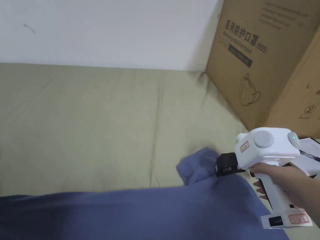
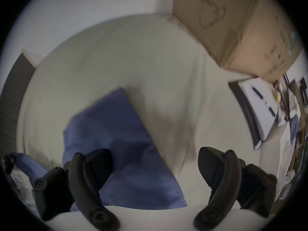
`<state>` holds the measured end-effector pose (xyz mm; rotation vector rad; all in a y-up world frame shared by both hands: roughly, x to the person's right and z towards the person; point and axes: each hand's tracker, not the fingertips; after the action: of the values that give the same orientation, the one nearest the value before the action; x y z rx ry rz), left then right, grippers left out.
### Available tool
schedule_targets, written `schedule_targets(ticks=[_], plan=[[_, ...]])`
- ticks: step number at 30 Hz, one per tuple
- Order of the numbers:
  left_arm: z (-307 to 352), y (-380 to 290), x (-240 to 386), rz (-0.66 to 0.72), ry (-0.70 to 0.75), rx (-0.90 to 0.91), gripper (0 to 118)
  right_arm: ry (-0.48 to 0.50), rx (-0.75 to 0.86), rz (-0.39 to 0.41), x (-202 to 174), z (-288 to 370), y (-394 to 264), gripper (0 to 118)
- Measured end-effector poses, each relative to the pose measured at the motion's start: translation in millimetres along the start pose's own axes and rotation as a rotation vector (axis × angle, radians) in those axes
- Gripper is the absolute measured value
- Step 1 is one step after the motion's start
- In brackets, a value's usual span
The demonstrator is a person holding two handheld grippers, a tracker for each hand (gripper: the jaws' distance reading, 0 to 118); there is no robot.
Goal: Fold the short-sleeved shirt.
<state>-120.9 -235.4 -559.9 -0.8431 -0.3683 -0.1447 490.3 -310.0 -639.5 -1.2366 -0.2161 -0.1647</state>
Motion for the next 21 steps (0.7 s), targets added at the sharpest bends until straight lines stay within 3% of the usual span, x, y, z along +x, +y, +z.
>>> schedule_targets(ticks=[1, 2, 3, 4, 5, 6, 7, 8, 9, 11, 16, 21], plan=[[-0.5, 0.1, 0.0, -0.001, 0.002, -0.004, 0, 0.034, -0.06, -0.004, 0.9, -5.4, -0.4, 96], [-1.9, 0.6, -0.5, -0.001, 0.003, -0.009, 0, 0.049, -0.081, 0.011, -6.0, -1.7, -8.1, 96], [-4.6, 0.3, -2.6, 0.001, 0.001, -0.017, 0, 0.007, -0.024, 0.064, -11.2, 5.4, -9.4, 90], [-7.0, 0.5, -2.9, 0.001, 0.002, -0.024, 0, 0.01, -0.018, 0.09, -14.1, 12.0, -8.4, 78], [-9.4, 0.7, -2.5, -0.001, 0.004, -0.031, 0, 0.03, -0.038, 0.089, -15.6, 15.7, -6.2, 62], [-11.0, 1.2, -1.7, -0.003, 0.009, -0.037, 0, 0.026, -0.04, 0.09, -16.6, 18.2, -4.9, 25], [-12.0, 0.8, -2.4, 0.001, 0.016, -0.041, 0, 0.026, -0.041, 0.101, -19.3, 24.3, -5.2, 0], [-12.2, 1.4, -2.9, 0.009, 0.016, -0.045, 0, 0.048, -0.041, 0.12, -21.2, 29.4, -6.1, 0], [-11.2, 1.2, -2.8, 0.018, 0.013, -0.044, 0, 0.005, -0.003, 0.149, -24.2, 35.3, -9.8, 0], [-5.4, 1.0, -2.3, 0.033, 0.012, -0.042, 0, 0.028, 0.026, 0.137, -17.4, 49.5, -13.1, 0], [12.7, 2.2, -4.9, 0.072, 0.021, -0.031, 0, 0.225, 0.146, -0.148, 21.9, 99.5, -29.2, 0], [30.8, 5.7, -9.0, 0.117, 0.031, 0.014, 0, 0.298, 0.251, -0.217, 41.9, 151.5, -56.2, 0]])
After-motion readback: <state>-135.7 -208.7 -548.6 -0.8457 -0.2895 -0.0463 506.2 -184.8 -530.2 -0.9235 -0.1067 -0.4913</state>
